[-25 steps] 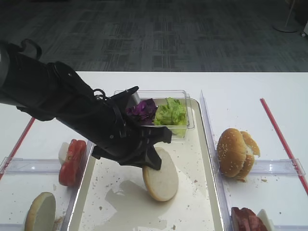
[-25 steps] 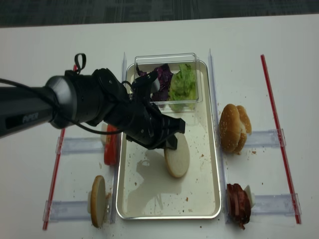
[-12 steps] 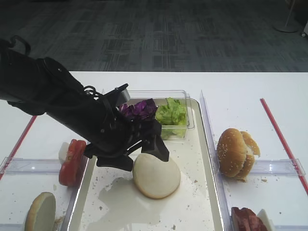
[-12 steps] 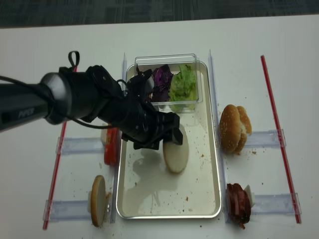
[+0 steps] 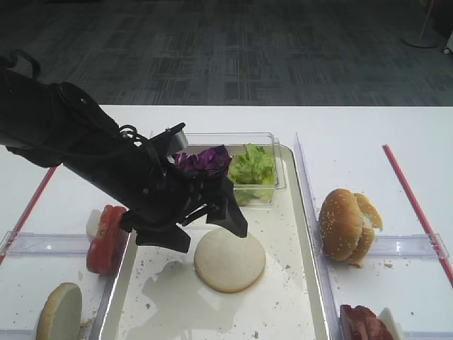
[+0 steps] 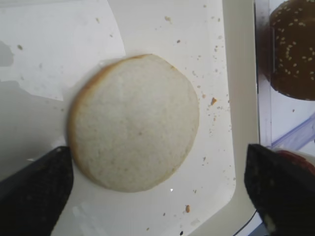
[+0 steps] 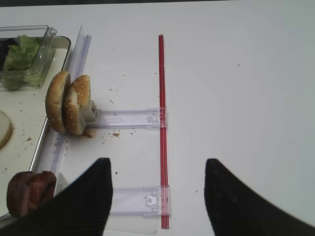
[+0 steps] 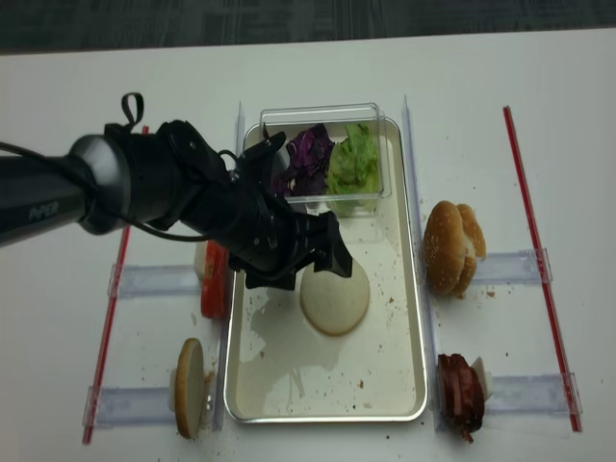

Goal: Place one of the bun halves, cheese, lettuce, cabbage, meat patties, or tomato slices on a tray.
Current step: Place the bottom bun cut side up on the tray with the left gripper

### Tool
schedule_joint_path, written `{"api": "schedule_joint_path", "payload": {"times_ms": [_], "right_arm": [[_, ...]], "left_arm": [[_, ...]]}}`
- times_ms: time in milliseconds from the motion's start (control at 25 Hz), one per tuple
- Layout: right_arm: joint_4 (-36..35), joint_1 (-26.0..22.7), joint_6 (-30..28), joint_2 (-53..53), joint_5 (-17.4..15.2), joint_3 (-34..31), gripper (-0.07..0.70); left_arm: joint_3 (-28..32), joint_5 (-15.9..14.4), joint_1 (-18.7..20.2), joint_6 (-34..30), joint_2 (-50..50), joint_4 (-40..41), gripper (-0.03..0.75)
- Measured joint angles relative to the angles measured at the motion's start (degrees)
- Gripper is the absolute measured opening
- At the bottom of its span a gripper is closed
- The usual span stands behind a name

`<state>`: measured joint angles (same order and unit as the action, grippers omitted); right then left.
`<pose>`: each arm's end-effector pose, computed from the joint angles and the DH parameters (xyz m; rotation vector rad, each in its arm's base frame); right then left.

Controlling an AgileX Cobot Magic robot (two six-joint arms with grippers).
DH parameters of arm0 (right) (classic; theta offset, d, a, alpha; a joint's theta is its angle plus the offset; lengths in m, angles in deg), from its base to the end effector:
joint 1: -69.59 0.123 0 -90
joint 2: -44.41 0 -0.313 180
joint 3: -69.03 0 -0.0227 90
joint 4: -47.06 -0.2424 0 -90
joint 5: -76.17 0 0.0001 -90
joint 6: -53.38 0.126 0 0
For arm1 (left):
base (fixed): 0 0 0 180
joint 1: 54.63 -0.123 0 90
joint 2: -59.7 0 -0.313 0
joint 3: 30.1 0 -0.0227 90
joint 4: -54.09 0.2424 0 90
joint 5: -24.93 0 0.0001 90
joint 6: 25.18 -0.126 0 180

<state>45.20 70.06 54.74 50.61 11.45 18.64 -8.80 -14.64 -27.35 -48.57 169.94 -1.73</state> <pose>-0.0138 0.0036 0.2437 0.0136 2.1173 0.0583 0.2784 -0.2183 0.1748 0.2206 2.8508 -0.9925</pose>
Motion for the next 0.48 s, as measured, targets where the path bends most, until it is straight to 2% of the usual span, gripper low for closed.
{"api": "schedule_joint_path", "payload": {"times_ms": [480], "right_arm": [[0.0,0.0,0.0,0.0,0.0,0.0,0.445]], "left_arm": [[0.0,-2.4,0.0,1.1,-7.9,0.1,0.649]]}}
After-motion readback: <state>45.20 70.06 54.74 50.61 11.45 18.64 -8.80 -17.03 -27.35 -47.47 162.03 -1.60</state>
